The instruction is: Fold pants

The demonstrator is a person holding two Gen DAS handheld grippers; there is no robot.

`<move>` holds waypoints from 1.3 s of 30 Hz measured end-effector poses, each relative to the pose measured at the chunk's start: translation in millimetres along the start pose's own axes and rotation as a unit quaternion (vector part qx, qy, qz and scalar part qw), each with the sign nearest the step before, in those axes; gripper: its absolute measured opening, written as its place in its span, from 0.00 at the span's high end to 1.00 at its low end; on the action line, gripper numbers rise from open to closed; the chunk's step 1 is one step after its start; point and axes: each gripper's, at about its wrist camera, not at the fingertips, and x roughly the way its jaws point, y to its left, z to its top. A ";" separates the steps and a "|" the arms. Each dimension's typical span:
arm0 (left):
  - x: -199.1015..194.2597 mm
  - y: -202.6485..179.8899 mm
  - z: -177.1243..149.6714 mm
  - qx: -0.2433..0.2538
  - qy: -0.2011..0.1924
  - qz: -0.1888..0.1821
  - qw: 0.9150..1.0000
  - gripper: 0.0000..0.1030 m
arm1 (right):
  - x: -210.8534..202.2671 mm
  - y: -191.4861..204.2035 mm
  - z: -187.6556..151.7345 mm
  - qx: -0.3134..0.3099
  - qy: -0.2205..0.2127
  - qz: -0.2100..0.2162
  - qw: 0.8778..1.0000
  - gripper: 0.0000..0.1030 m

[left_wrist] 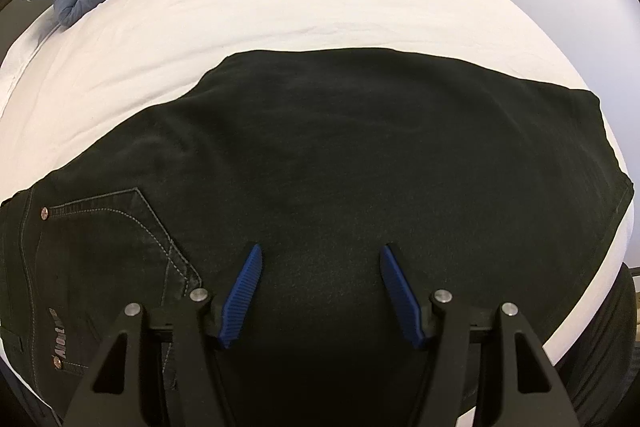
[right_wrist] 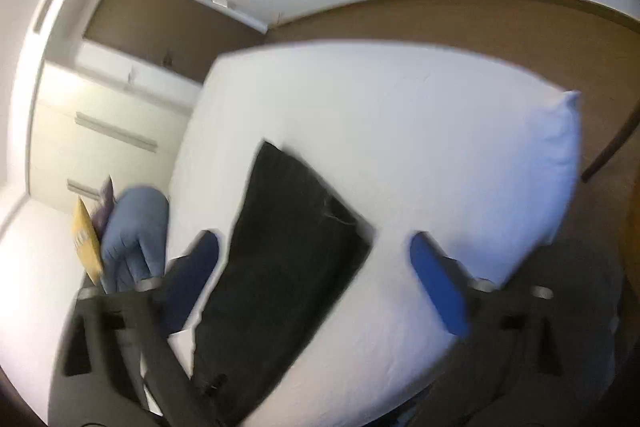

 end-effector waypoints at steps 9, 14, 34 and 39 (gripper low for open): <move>-0.2 -4.3 4.7 -0.012 0.004 -0.011 1.000 0.38 | 52.2 2.3 -54.1 0.064 0.090 0.010 0.994 0.10; -7.7 4.3 3.6 -0.042 -0.002 -0.051 0.998 0.38 | 92.5 -15.5 -70.9 0.114 0.072 0.011 0.991 0.14; -7.7 -4.9 2.9 -0.045 -0.002 -0.088 0.995 0.38 | 169.6 -32.1 -30.6 0.204 0.018 0.098 0.974 0.66; -8.7 2.2 1.4 -0.051 -0.003 -0.099 0.994 0.38 | 179.2 -16.7 -30.3 0.151 0.020 0.070 0.986 0.88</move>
